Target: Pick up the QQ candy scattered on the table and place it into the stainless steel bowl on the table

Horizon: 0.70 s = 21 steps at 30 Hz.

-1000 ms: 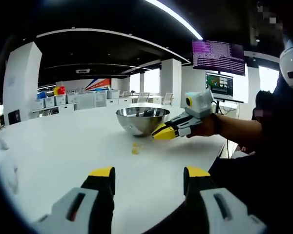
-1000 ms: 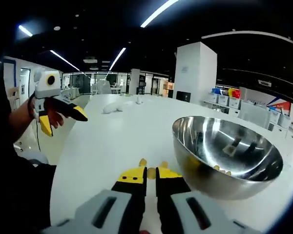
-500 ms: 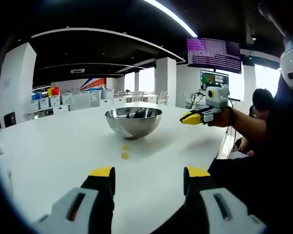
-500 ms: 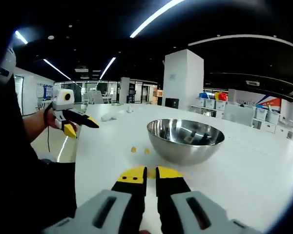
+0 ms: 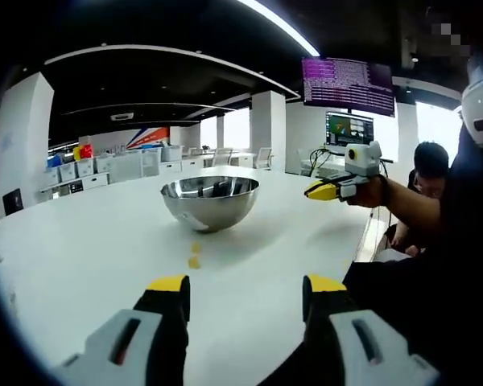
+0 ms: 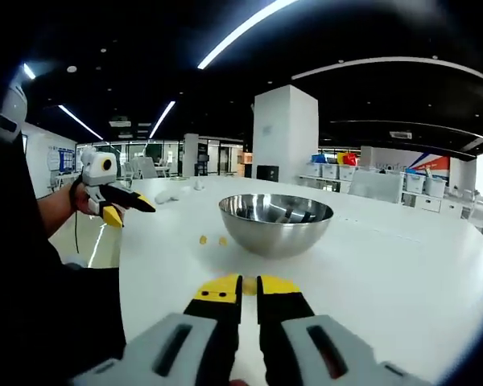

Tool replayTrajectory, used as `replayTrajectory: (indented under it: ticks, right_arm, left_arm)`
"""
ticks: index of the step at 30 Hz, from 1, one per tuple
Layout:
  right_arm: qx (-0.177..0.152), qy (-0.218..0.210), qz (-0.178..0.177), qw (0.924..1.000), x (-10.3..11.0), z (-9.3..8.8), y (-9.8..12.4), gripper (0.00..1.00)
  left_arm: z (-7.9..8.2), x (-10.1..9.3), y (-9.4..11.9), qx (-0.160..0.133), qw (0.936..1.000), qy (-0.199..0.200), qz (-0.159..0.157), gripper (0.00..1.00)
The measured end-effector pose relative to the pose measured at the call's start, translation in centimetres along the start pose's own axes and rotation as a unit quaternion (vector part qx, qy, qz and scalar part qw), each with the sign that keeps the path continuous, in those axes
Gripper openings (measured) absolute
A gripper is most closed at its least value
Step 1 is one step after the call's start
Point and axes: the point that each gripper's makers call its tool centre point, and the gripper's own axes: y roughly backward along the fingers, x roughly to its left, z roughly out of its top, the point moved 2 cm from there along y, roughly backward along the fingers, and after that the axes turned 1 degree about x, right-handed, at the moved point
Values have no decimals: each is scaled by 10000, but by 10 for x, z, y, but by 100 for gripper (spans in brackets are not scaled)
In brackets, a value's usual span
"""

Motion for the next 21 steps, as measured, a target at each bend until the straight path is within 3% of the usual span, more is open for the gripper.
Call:
replayTrajectory:
  ticks: [5,11,21]
  right_arm:
    - [27,82,27,10000,0,5,-6,9]
    - [14,335,74,9994,-8,29,-22,9]
    - [69,747,193,9970,-43,68,-74,9]
  left_arm:
    - [-1,2,1,12,10000,22,38,56]
    - [-4,3,1,18,10000,51,24,56]
    - [-6,5,3,-27,9999,110,18,56]
